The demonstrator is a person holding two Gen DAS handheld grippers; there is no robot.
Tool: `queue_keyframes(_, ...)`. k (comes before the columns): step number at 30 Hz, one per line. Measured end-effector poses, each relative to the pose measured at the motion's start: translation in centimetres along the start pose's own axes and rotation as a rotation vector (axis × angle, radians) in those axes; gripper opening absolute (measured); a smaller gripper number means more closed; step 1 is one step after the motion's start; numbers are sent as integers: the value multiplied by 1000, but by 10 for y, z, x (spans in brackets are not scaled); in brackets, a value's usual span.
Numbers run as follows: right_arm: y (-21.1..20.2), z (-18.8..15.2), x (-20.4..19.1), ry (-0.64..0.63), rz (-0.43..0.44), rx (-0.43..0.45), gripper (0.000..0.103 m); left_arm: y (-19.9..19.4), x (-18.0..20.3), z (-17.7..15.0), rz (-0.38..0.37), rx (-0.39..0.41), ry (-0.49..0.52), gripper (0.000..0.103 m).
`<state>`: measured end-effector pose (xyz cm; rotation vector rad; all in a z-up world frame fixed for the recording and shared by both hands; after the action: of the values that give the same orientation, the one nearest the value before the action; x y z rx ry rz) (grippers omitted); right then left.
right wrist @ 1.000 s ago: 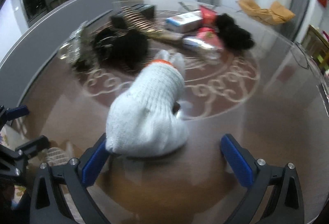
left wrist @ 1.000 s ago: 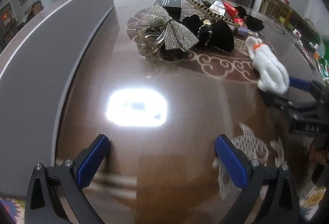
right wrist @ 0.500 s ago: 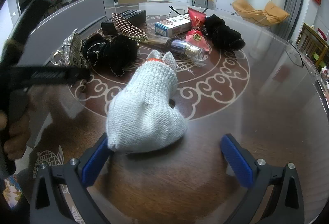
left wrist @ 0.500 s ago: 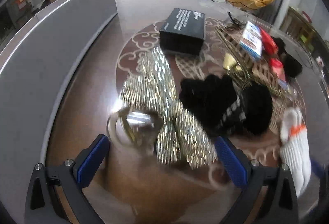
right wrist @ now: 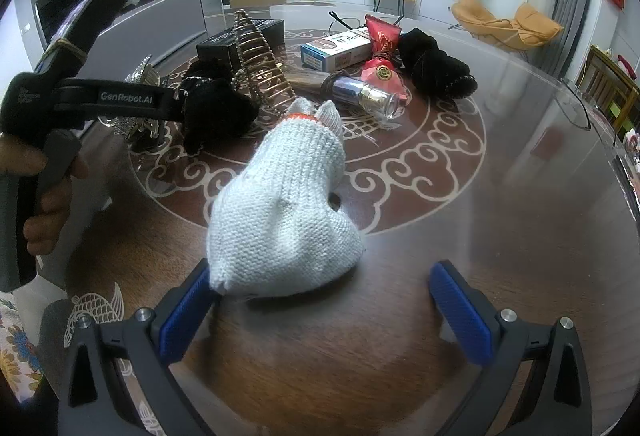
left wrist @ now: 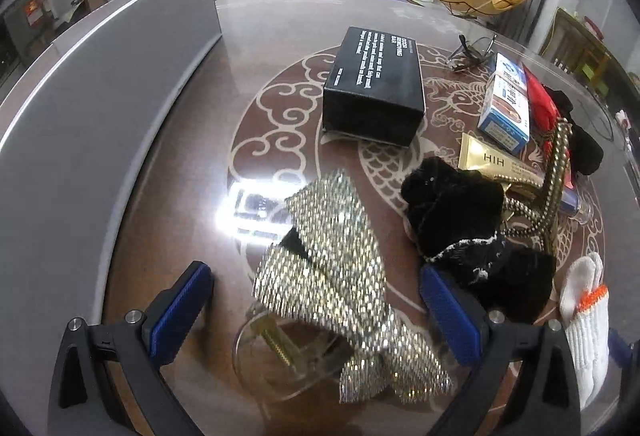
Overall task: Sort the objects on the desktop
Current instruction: 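Close the right tool on the white glove while the left tool grasps the rhinestone bow clip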
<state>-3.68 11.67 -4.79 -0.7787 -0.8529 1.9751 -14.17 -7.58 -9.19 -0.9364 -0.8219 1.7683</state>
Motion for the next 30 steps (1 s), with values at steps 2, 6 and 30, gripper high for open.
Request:
queue_keyframes(2, 0, 0, 0, 0, 0, 0, 103, 1, 1, 2, -8, 10, 13, 103)
queue_keyframes(6, 0, 0, 0, 0, 0, 0, 103, -1, 1, 4, -35, 39, 54, 85)
queue_keyframes(30, 19, 19, -5, -5, 57, -187, 103, -74, 1, -107, -182, 166, 248, 55)
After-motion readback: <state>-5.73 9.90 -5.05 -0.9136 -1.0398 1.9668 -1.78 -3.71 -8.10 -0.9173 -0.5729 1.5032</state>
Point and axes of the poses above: each gripper's, at about its wrist camera, not at the fingertips, and y roughly the way its jaws point, x to its right, z to its top, the point moved 5 cm from there along y, roughly the way its jaws point, and after that the axes turned 15 degrees about z, right-handed, at the moved point
